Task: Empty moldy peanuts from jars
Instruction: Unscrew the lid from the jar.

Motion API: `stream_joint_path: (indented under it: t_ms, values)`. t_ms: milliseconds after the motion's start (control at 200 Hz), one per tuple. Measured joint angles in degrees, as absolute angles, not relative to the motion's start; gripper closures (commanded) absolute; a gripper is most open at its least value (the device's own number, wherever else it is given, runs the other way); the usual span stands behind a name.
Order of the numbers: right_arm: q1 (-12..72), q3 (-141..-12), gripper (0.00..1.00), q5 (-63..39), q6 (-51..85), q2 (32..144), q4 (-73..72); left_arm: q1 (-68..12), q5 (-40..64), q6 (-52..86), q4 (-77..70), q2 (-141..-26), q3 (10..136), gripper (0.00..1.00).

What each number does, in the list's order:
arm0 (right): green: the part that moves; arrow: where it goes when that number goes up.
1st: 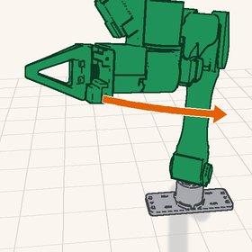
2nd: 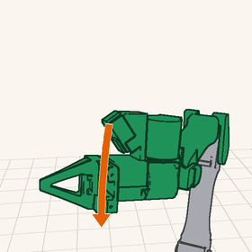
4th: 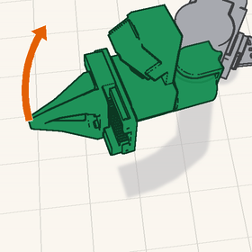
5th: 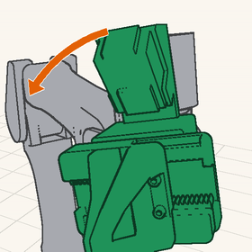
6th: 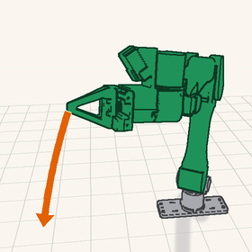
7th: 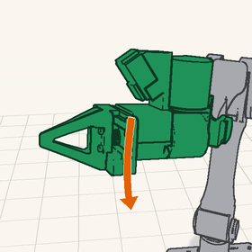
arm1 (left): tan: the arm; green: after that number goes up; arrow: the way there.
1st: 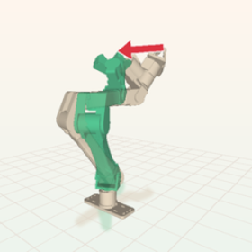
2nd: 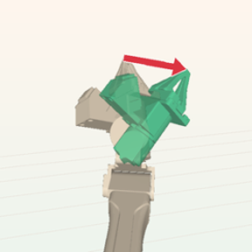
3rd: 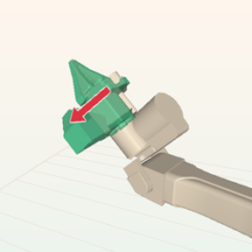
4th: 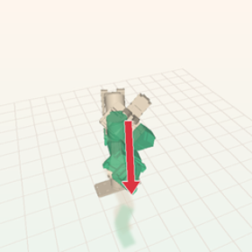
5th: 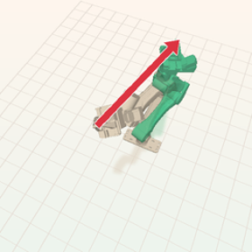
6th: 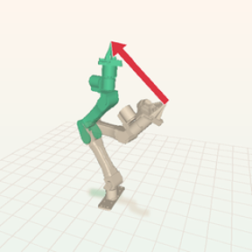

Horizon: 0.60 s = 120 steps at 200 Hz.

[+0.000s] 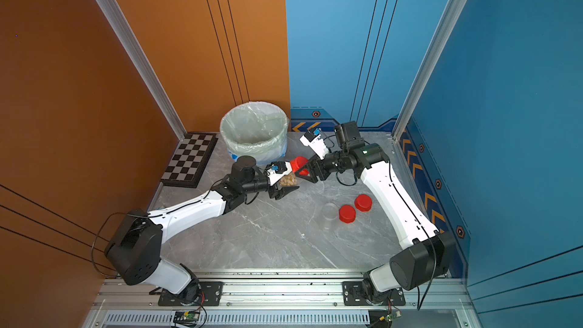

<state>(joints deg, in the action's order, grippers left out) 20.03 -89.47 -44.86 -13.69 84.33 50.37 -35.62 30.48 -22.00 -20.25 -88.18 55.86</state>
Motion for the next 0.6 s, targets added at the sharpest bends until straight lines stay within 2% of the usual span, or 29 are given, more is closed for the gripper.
stream_joint_path:
  t_ms: [390,490,601]
  values:
    - [18.46,-89.62,0.15,-46.44,-13.23,83.74,53.06,-35.62,30.24,-21.3,-22.0,-88.18,56.03,0.6]
    - [15.2,-89.62,0.14,-46.74,-12.56,81.82,53.43,-35.62,30.22,-21.3,-22.28,-88.18,56.03,0.6]
    - [10.0,-89.34,0.13,-51.96,-11.6,78.61,52.93,-35.62,30.11,-21.32,-22.52,-88.18,56.05,0.6]
